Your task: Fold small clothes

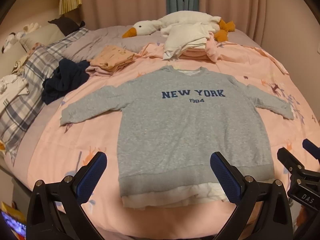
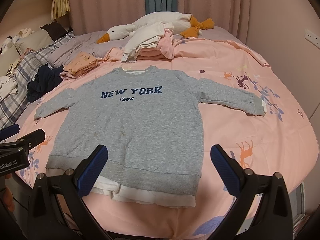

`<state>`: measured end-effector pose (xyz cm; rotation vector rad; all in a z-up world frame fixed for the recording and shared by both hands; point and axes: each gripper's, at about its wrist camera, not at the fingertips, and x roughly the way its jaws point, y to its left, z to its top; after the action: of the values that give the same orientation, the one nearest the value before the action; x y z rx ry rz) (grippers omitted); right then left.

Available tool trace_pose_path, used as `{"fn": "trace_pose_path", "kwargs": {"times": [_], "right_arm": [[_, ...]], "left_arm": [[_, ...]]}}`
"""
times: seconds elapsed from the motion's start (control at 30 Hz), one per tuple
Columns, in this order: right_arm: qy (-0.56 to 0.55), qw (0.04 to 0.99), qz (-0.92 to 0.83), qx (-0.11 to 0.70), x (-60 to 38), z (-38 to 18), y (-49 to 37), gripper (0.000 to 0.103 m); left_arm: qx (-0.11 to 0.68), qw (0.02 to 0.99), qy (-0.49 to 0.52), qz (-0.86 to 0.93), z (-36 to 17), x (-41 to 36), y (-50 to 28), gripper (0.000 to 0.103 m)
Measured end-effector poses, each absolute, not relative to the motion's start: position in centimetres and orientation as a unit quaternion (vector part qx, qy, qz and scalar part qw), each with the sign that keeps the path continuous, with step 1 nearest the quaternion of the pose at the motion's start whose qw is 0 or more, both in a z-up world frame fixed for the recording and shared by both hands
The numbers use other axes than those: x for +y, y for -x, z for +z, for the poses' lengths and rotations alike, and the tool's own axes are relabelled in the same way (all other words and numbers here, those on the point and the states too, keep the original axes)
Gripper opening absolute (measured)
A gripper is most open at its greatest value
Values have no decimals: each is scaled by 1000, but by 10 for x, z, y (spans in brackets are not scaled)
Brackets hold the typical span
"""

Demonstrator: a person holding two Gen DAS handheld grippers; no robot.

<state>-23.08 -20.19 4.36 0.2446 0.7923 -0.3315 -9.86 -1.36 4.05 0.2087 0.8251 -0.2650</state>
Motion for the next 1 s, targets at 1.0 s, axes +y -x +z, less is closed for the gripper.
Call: {"fn": "trace_pose_path", "kwargs": {"times": [1.0], "right_arm": [[-114,904,-152,383,-189,45,232,103]], "left_arm": [[420,890,-102,-143,76,-19,166,102]]}}
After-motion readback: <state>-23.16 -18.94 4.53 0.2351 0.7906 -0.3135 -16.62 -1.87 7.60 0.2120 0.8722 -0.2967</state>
